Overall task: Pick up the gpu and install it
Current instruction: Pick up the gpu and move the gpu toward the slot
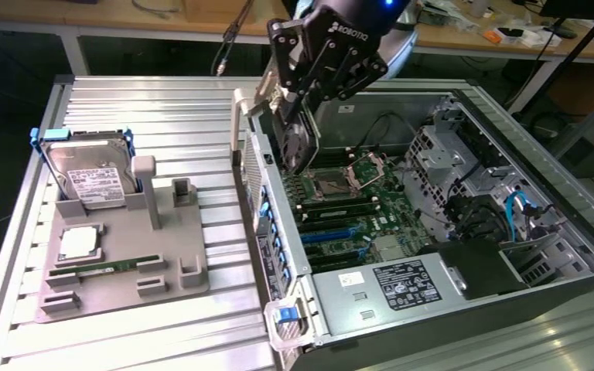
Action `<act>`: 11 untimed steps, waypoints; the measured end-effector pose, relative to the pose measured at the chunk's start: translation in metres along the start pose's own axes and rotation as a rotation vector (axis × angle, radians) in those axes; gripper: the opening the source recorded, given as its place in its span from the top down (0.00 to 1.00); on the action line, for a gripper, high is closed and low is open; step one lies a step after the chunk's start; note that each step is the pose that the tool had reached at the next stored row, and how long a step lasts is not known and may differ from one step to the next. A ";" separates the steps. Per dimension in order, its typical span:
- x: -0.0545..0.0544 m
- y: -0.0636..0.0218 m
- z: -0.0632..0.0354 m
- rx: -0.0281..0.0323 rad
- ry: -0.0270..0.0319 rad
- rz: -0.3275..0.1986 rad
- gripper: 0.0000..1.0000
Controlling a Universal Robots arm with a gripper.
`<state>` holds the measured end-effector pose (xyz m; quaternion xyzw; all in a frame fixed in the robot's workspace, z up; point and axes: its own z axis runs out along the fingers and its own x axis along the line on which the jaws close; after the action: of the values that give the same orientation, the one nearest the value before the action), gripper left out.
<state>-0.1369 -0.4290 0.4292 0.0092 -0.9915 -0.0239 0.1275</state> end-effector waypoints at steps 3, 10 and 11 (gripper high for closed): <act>-0.008 -0.0002 -0.0010 0.0004 0.0049 -0.001 0.73; -0.016 -0.0004 0.0003 0.0021 -0.0356 -0.006 0.73; -0.018 -0.0004 0.0001 0.0024 -0.0447 -0.006 0.73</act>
<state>-0.1194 -0.4289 0.4245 0.0119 -0.9941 -0.0233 0.1052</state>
